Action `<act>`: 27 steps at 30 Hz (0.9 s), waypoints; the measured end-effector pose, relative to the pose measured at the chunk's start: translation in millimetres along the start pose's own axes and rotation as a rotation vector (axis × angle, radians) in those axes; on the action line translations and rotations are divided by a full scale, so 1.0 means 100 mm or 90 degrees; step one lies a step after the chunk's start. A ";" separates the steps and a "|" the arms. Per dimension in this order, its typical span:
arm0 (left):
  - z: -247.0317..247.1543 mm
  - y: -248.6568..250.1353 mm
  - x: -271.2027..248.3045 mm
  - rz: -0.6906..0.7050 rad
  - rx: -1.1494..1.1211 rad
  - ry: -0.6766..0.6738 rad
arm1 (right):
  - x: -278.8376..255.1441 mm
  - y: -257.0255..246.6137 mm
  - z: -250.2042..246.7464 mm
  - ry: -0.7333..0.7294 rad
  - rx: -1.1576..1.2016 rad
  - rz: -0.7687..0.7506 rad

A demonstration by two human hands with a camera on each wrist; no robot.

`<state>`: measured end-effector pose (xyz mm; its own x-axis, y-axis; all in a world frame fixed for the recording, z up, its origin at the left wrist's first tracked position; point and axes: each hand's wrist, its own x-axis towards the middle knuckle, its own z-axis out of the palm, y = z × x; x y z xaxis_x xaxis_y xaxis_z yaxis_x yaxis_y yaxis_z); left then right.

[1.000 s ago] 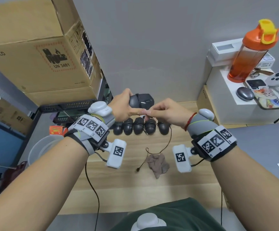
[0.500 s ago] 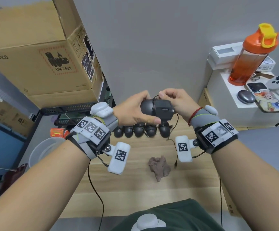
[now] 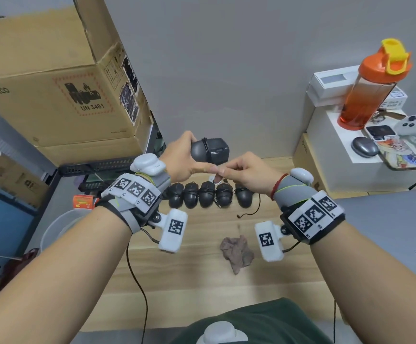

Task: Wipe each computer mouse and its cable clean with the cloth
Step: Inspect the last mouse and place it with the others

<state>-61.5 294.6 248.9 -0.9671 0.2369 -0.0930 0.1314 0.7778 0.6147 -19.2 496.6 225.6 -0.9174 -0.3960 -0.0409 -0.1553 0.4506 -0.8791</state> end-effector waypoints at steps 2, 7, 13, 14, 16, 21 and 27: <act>0.00 0.02 -0.03 0.003 0.062 -0.037 | -0.02 -0.07 -0.06 -0.006 -0.007 -0.002; 0.09 0.05 -0.13 0.062 0.177 -0.188 | 0.07 -0.19 -0.19 0.016 -0.005 -0.051; 0.09 0.16 -0.21 0.101 0.030 -0.254 | 0.20 0.02 -0.31 0.101 -0.011 -0.034; 0.08 0.18 -0.23 0.104 0.007 -0.258 | 0.19 0.04 -0.32 0.103 0.001 -0.026; 0.07 0.21 -0.23 0.115 -0.041 -0.254 | 0.16 0.08 -0.31 0.100 0.026 -0.007; 0.06 0.26 -0.20 0.158 -0.170 -0.130 | 0.09 0.23 -0.20 0.113 0.088 0.048; 0.07 0.25 -0.08 0.075 -0.269 0.034 | -0.01 0.12 0.04 0.087 0.008 0.001</act>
<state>-49.1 316.7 259.3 -0.9622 0.2706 0.0306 0.1516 0.4389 0.8857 -19.0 499.4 213.0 -0.9592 -0.2820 0.0220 -0.1499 0.4409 -0.8849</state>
